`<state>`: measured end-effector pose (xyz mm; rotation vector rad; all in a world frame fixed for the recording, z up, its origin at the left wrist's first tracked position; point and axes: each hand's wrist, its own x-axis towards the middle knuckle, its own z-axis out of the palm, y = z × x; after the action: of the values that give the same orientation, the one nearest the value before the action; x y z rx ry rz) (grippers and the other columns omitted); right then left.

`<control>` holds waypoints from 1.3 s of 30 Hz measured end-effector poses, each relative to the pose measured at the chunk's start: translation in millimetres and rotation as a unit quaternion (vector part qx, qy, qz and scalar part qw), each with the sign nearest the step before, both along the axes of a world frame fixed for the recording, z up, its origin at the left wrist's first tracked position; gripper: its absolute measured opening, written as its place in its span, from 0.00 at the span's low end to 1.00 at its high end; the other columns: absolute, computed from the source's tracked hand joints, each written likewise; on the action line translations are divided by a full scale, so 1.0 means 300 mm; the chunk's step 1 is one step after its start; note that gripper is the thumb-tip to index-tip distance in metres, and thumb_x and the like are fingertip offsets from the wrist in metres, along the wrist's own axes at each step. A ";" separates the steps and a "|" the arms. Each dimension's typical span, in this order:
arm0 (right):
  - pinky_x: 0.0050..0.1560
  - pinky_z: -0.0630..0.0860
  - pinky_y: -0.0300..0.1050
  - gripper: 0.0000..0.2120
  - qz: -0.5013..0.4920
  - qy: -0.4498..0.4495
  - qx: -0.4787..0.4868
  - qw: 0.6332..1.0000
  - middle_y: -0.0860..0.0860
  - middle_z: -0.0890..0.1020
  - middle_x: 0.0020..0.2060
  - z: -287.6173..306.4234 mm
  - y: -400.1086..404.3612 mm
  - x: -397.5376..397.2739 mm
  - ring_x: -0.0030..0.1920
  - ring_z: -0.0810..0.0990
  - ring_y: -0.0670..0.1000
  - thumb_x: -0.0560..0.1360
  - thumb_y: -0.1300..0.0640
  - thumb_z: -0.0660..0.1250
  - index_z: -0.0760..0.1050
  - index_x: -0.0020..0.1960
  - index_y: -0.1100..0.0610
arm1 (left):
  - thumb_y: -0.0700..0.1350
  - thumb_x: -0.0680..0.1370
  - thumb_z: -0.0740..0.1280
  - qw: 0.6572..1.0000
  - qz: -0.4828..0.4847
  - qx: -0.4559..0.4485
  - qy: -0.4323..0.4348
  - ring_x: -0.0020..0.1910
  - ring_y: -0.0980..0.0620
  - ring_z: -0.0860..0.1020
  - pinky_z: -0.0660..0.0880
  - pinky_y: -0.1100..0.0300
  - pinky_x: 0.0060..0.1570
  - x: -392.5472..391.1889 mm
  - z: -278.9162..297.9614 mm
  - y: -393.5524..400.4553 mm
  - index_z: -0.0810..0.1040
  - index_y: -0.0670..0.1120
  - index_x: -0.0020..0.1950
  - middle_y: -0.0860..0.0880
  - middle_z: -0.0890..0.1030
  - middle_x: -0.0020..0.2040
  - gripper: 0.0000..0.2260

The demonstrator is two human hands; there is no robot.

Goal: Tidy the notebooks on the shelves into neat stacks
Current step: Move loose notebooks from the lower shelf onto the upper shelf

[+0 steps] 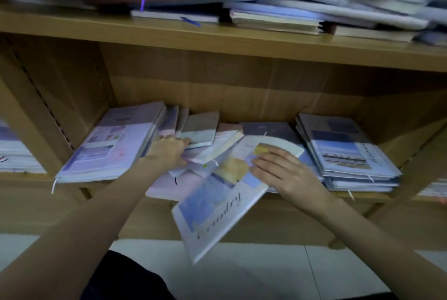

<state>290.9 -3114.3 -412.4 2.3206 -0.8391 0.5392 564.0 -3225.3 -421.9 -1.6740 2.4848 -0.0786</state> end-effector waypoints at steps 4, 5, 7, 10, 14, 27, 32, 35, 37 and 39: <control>0.57 0.73 0.53 0.22 -0.033 -0.007 -0.042 0.999 0.59 0.83 0.49 0.049 0.063 -0.112 0.50 0.83 0.57 0.82 0.65 0.48 0.82 0.49 0.63 | 0.46 0.78 0.63 0.992 0.008 0.075 0.096 0.63 0.46 0.72 0.68 0.59 0.57 0.060 -0.053 0.055 0.72 0.45 0.66 0.44 0.75 0.65 0.17; 0.56 0.72 0.52 0.23 -0.046 -0.011 -0.054 0.997 0.59 0.83 0.49 0.060 0.063 -0.147 0.50 0.83 0.58 0.82 0.66 0.47 0.82 0.49 0.63 | 0.45 0.78 0.63 0.991 0.005 0.091 0.100 0.64 0.46 0.71 0.67 0.60 0.58 0.065 -0.054 0.066 0.72 0.44 0.66 0.44 0.73 0.66 0.17; 0.53 0.73 0.52 0.19 -0.086 -0.018 -0.066 0.994 0.60 0.83 0.48 0.090 0.059 -0.209 0.48 0.83 0.59 0.80 0.67 0.51 0.81 0.49 0.63 | 0.44 0.78 0.63 0.989 0.001 0.107 0.103 0.66 0.46 0.69 0.65 0.60 0.61 0.060 -0.055 0.076 0.71 0.43 0.67 0.44 0.71 0.68 0.18; 0.42 0.78 0.50 0.14 -0.205 -0.056 -0.077 0.974 0.60 0.83 0.44 0.148 0.045 -0.275 0.43 0.83 0.60 0.71 0.67 0.57 0.81 0.48 0.63 | 0.46 0.77 0.64 0.989 0.015 0.092 0.112 0.67 0.45 0.68 0.66 0.57 0.63 0.022 -0.058 0.069 0.67 0.45 0.71 0.44 0.69 0.70 0.22; 0.25 0.73 0.46 0.09 -0.355 -0.106 -0.026 0.928 0.60 0.81 0.31 0.168 -0.006 -0.210 0.28 0.80 0.59 0.71 0.65 0.61 0.80 0.46 0.63 | 0.51 0.78 0.62 0.992 0.015 0.068 0.103 0.69 0.44 0.65 0.66 0.54 0.65 -0.052 -0.082 0.084 0.62 0.46 0.73 0.45 0.66 0.71 0.24; 0.71 0.59 0.43 0.30 -0.278 0.035 0.398 0.874 0.47 0.51 0.76 -0.220 -0.077 -0.185 0.76 0.53 0.47 0.79 0.63 0.57 0.49 0.77 0.53 | 0.56 0.77 0.63 0.994 0.105 -0.006 0.023 0.73 0.38 0.53 0.59 0.49 0.69 -0.235 -0.184 0.145 0.48 0.41 0.75 0.39 0.51 0.75 0.36; 0.58 0.73 0.47 0.20 -0.312 0.000 0.375 0.873 0.47 0.64 0.73 -0.196 -0.123 -0.098 0.69 0.69 0.51 0.81 0.56 0.56 0.62 0.73 0.50 | 0.53 0.76 0.62 0.992 0.078 -0.034 0.093 0.69 0.42 0.63 0.67 0.52 0.63 -0.204 -0.157 0.137 0.59 0.45 0.72 0.43 0.64 0.71 0.28; 0.52 0.73 0.47 0.15 -0.350 -0.029 0.392 0.850 0.54 0.75 0.63 -0.140 -0.175 0.007 0.61 0.75 0.56 0.80 0.55 0.58 0.70 0.66 0.54 | 0.49 0.76 0.63 0.972 0.077 -0.084 0.206 0.57 0.44 0.75 0.73 0.54 0.50 -0.175 -0.030 0.094 0.71 0.50 0.65 0.45 0.78 0.57 0.17; 0.49 0.73 0.47 0.10 -0.360 0.000 0.387 0.849 0.57 0.78 0.57 -0.108 -0.198 0.071 0.58 0.76 0.57 0.79 0.58 0.60 0.74 0.57 0.58 | 0.49 0.76 0.64 0.956 0.101 -0.106 0.253 0.53 0.41 0.78 0.74 0.53 0.46 -0.150 0.053 0.057 0.74 0.53 0.65 0.44 0.81 0.52 0.17; 0.45 0.72 0.47 0.05 -0.330 -0.061 0.421 0.843 0.59 0.79 0.52 -0.100 -0.220 0.127 0.55 0.77 0.58 0.78 0.58 0.61 0.74 0.49 0.60 | 0.49 0.75 0.65 0.947 0.111 -0.121 0.277 0.51 0.39 0.78 0.74 0.53 0.44 -0.124 0.108 0.029 0.76 0.54 0.64 0.43 0.82 0.50 0.17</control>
<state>329.0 -3180.3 -442.4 2.4537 -2.1645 -0.0279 526.9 -3216.6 -389.4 -2.3429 2.7245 0.1391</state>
